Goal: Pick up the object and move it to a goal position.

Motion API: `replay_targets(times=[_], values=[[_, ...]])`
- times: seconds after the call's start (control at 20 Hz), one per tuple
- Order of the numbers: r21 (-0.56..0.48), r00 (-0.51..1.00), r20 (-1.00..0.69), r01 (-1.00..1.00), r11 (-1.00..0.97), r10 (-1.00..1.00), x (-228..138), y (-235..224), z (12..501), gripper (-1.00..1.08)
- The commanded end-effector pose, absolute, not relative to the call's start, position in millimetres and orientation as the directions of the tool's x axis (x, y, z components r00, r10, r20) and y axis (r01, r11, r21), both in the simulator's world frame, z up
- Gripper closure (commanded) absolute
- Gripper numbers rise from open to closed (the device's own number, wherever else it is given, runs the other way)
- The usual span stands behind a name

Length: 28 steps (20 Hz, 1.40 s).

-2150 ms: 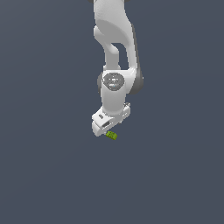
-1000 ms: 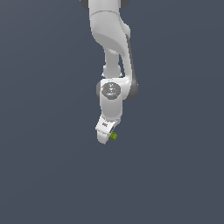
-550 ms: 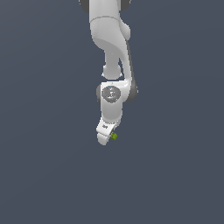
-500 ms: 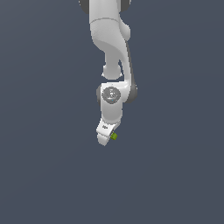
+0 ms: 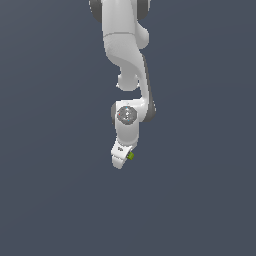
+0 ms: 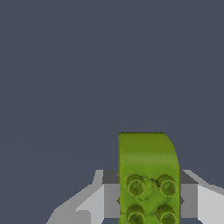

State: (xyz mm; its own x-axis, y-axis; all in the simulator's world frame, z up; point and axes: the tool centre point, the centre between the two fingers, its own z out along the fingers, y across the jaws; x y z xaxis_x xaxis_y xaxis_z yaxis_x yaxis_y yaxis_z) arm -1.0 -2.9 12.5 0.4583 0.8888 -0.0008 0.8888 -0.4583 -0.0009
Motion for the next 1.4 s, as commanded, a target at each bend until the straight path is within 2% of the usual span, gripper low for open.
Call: replay_targets(times=[0.0,0.5,0.75,1.0,1.35], values=[[0.000,0.458,0.000,0.889,-0.458,0.889,-1,-3,12,1.08],[0.006,0.459,0.002,0.889,-0.459,0.889,2,-3,15,1.08],[0.069,0.459,0.034,0.885,-0.461,0.888,28,-6,45,1.08],[0.200,0.454,0.099,0.863,-0.464,0.886,75,-11,111,1.08],[0.434,0.417,0.219,0.768,-0.470,0.882,134,-21,255,1.08]])
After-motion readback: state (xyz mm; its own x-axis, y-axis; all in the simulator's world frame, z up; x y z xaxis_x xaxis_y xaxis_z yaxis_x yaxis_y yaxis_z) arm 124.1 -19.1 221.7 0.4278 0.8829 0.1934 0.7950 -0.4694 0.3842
